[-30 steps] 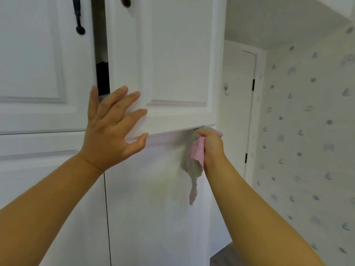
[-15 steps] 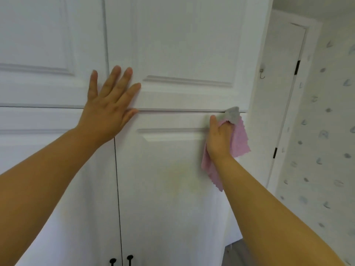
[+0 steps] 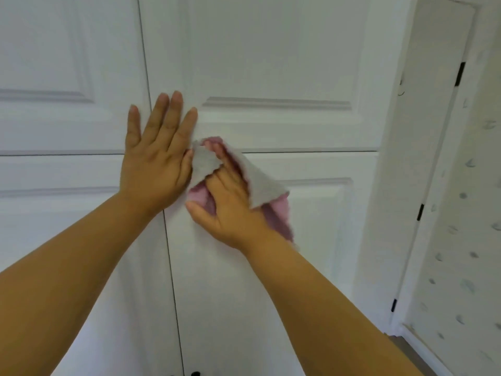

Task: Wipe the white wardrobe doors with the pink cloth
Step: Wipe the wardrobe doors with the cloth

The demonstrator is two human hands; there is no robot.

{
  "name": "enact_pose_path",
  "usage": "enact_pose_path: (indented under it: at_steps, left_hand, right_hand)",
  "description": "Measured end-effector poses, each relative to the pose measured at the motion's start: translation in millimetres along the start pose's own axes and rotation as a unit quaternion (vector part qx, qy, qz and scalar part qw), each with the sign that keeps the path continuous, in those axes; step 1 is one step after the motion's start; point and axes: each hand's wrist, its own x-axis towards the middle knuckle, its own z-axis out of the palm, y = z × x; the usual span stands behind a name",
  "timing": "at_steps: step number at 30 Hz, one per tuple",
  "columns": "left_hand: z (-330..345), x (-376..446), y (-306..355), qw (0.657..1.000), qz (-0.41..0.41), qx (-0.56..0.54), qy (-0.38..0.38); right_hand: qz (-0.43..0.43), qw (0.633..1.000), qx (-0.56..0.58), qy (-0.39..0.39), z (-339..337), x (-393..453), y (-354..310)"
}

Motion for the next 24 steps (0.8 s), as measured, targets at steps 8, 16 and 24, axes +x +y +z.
enact_pose_path:
  at_steps: [8, 16, 24]
  left_hand:
    - [1, 0, 3, 1.0, -0.009, 0.016, 0.005]
    - [1, 1, 4, 1.0, -0.012, 0.028, -0.005]
    - [-4, 2, 3, 1.0, -0.009, 0.002, -0.001]
  right_hand:
    - [0.129, 0.975, -0.082, 0.161, -52, -54, 84]
    - [-0.083, 0.983, -0.107, 0.122, -11, -2, 55]
    - [-0.014, 0.998, 0.051, -0.022, -22, -1, 33]
